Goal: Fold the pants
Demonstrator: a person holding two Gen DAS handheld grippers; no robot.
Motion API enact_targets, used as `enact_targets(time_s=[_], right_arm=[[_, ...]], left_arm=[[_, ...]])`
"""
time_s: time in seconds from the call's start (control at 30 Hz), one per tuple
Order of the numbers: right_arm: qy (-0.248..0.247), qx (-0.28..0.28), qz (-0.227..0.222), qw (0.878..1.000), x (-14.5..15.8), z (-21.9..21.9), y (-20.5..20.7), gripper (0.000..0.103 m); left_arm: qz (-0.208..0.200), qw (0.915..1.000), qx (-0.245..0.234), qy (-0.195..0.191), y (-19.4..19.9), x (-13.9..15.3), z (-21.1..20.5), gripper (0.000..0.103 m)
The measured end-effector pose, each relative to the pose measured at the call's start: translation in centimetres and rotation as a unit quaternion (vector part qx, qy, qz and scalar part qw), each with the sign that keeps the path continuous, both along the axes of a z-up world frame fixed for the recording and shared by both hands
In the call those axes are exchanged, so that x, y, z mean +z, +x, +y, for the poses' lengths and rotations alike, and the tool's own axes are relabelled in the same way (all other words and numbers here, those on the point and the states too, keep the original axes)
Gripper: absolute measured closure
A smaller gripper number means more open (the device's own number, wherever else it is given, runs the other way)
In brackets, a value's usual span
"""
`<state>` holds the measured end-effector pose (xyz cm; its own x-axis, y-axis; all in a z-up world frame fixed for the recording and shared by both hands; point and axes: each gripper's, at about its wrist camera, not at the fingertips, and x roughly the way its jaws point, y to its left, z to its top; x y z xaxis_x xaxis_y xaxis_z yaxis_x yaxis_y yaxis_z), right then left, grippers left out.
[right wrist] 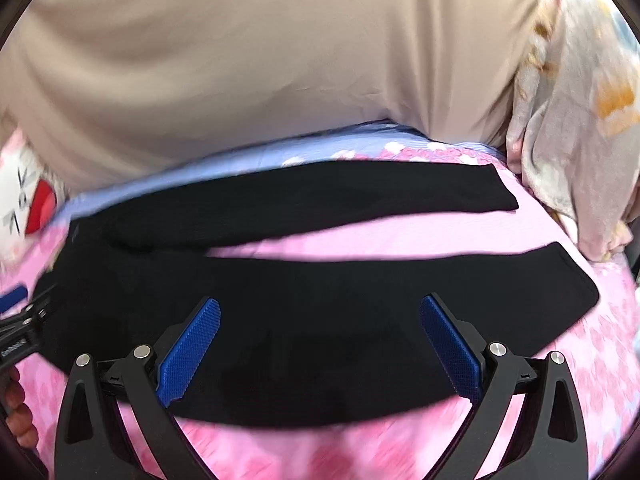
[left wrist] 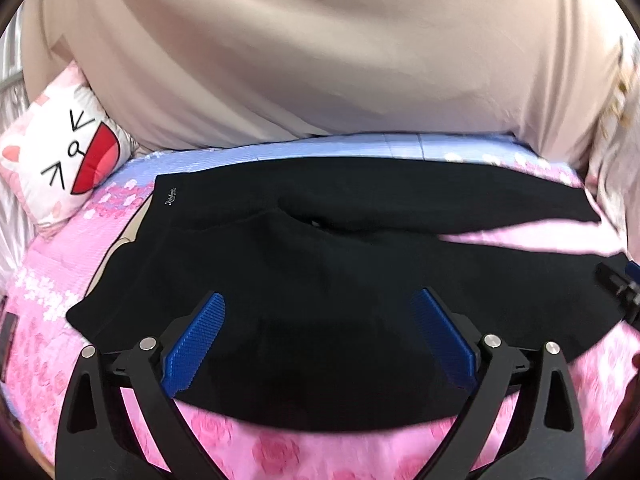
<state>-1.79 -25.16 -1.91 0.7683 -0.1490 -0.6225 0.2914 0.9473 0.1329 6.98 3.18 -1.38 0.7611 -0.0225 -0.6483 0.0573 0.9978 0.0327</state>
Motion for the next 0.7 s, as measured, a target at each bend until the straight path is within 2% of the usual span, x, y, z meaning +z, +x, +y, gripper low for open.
enact_targets(time_s=[0.13, 0.27, 0.37, 0.43, 0.53, 0.57, 0.63, 0.7], right_arm=[[0.031, -0.023, -0.027, 0.999, 0.1, -9.6, 2.8, 0.005], [0.04, -0.041, -0.006, 0.998, -0.8, -20.3, 8.7, 0.005], [0.034, -0.043, 0.013, 0.998, -1.3, -25.4, 12.5, 0.005], [0.032, -0.039, 0.037, 0.998, -2.0, -27.8, 15.2, 0.005], [0.043, -0.027, 0.056, 0.997, -2.9, -30.0, 18.0, 0.006], [0.052, -0.021, 0.061, 0.997, -3.5, -30.9, 19.1, 0.006], [0.052, -0.02, 0.072, 0.996, -4.4, -31.8, 20.2, 0.006], [0.043, -0.018, 0.099, 0.994, -5.7, -32.2, 21.5, 0.006]], left_arm=[[-0.004, 0.9997, 0.022, -0.003, 4.1, 0.6, 3.1, 0.007], [-0.004, 0.9987, 0.045, 0.022, 9.3, 0.8, 6.5, 0.006], [-0.006, 0.9965, 0.071, 0.045, 13.2, 0.8, 9.4, 0.006], [-0.002, 0.9963, 0.079, 0.035, 16.2, 0.7, 12.2, 0.005], [0.026, 0.9951, 0.093, 0.02, 20.0, 0.1, 15.9, 0.005], [0.03, 0.9932, 0.111, 0.023, 21.3, -0.2, 17.4, 0.005], [0.029, 0.9905, 0.132, 0.028, 23.3, -0.9, 19.8, 0.005], [0.041, 0.9892, 0.14, 0.015, 24.8, -1.6, 21.5, 0.005]])
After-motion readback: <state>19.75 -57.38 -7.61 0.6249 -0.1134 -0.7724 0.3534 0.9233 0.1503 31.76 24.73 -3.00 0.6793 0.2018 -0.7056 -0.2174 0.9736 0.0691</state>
